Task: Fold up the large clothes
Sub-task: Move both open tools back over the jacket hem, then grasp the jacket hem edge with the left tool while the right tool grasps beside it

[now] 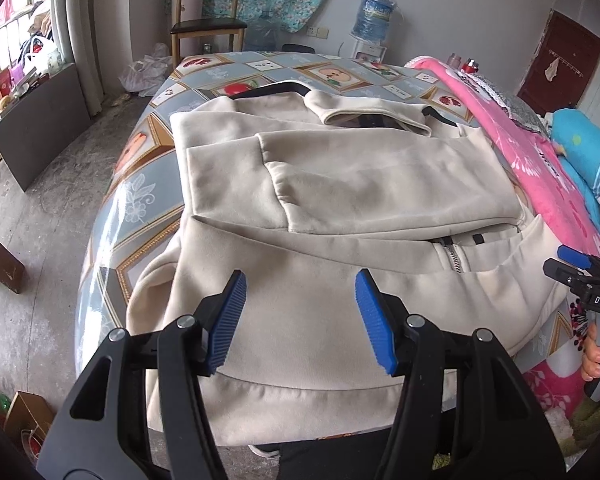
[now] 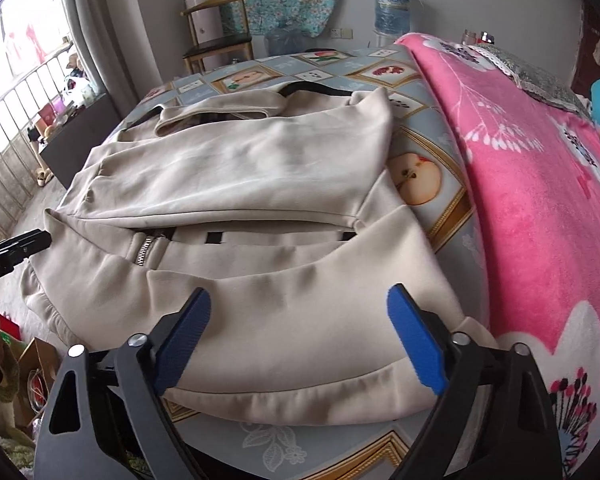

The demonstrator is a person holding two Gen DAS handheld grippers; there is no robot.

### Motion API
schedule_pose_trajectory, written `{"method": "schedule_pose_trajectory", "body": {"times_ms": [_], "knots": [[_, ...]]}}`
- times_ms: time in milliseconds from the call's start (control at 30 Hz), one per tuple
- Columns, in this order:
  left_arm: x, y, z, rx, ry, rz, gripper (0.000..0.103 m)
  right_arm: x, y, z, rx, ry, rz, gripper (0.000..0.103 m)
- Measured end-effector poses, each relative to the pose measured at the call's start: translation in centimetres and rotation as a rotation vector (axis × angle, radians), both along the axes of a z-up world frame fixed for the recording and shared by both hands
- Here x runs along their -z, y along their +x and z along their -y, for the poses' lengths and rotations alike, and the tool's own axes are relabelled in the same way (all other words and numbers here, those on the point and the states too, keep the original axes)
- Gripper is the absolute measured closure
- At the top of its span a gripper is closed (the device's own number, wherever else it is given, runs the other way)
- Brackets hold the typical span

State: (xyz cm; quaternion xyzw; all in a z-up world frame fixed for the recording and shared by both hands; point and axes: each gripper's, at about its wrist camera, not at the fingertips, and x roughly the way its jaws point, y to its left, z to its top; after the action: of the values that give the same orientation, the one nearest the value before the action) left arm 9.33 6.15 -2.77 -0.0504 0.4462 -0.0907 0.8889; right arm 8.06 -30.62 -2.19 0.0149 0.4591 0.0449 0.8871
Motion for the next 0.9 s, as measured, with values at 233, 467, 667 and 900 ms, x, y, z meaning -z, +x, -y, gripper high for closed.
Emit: {"method": "schedule_pose_trajectory", "body": {"times_ms": [233, 467, 667, 900], "knots": [[0.0, 0.6, -0.8, -0.026, 0.04, -0.002, 0.049, -0.3, 1.7, -0.4, -0.033, 0.075, -0.025, 0.023], [1.2, 1.0, -1.3, -0.06, 0.086, -0.021, 0.06, 1.2, 2.6, -6.7, -0.213, 0.124, -0.112, 0.023], [2.4, 1.9, -2.6, -0.089, 0.075, -0.025, 0.073, 2.9, 2.6, -8.7, -0.215, 0.029, -0.151, 0.031], [2.0, 1.7, -2.9, -0.054, 0.11, 0.008, 0.097, 2.6, 2.5, -8.8, -0.187, 0.021, -0.154, 0.052]]}}
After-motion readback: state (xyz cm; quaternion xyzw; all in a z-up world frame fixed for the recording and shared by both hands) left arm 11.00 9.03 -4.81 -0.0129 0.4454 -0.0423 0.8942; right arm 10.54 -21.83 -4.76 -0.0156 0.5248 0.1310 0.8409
